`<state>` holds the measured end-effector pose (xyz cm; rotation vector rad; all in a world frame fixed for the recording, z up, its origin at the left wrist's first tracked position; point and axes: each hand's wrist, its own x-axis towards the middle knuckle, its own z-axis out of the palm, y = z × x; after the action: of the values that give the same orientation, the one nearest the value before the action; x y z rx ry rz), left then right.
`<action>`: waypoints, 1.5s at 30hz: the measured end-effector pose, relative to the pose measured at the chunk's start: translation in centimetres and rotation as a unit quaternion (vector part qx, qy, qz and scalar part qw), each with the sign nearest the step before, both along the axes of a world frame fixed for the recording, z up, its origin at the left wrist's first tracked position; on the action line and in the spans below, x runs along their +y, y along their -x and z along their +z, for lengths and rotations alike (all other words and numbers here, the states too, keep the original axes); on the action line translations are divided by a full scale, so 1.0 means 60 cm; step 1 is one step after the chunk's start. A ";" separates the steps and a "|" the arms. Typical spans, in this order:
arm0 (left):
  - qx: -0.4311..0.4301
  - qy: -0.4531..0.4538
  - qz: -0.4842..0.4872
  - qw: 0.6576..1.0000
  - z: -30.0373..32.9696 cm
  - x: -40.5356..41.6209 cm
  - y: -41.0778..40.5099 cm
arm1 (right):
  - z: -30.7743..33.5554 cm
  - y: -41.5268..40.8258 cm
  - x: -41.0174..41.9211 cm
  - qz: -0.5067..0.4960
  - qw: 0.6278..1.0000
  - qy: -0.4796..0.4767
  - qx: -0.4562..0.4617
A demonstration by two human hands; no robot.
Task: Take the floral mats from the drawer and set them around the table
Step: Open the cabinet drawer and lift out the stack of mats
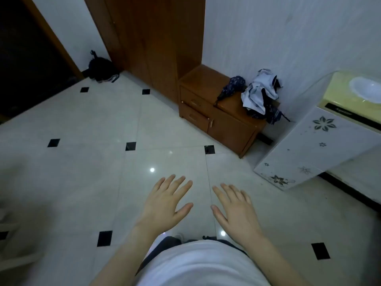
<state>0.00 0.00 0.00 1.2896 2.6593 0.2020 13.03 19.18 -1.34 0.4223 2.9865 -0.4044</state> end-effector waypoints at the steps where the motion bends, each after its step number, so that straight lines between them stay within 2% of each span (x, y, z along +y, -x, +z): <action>1: -0.002 0.008 0.001 1.000 -0.002 0.004 0.000 | 0.000 0.003 0.006 0.004 1.000 0.002 -0.001; 7: 0.000 -0.027 0.046 0.999 0.013 0.026 0.020 | 0.011 0.050 0.038 0.029 1.000 0.000 0.007; 13: 0.001 -0.065 0.062 0.996 0.036 0.037 0.118 | 0.043 0.161 0.040 0.035 0.999 0.003 0.039; 22: -0.009 -0.047 0.049 0.998 0.012 -0.009 0.366 | 0.015 0.405 -0.023 0.020 1.000 0.008 0.023; 30: 0.014 -0.048 0.009 0.999 0.048 -0.042 0.601 | 0.050 0.611 -0.059 -0.020 0.999 0.003 0.038; 37: -0.009 -0.077 -0.005 0.997 0.041 0.018 0.739 | 0.048 0.730 -0.012 -0.073 0.997 0.009 0.026; 40: -0.018 -0.063 -0.027 0.997 0.025 0.056 0.789 | 0.027 0.776 0.018 -0.085 0.996 0.014 0.008; 45: -0.025 -0.042 -0.055 0.997 0.003 0.136 0.885 | -0.003 0.873 0.083 -0.119 0.992 0.038 0.029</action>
<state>-53.08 8.17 0.19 1.4313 2.5542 0.3293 -39.33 24.13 -1.53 0.7748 2.9731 -0.5578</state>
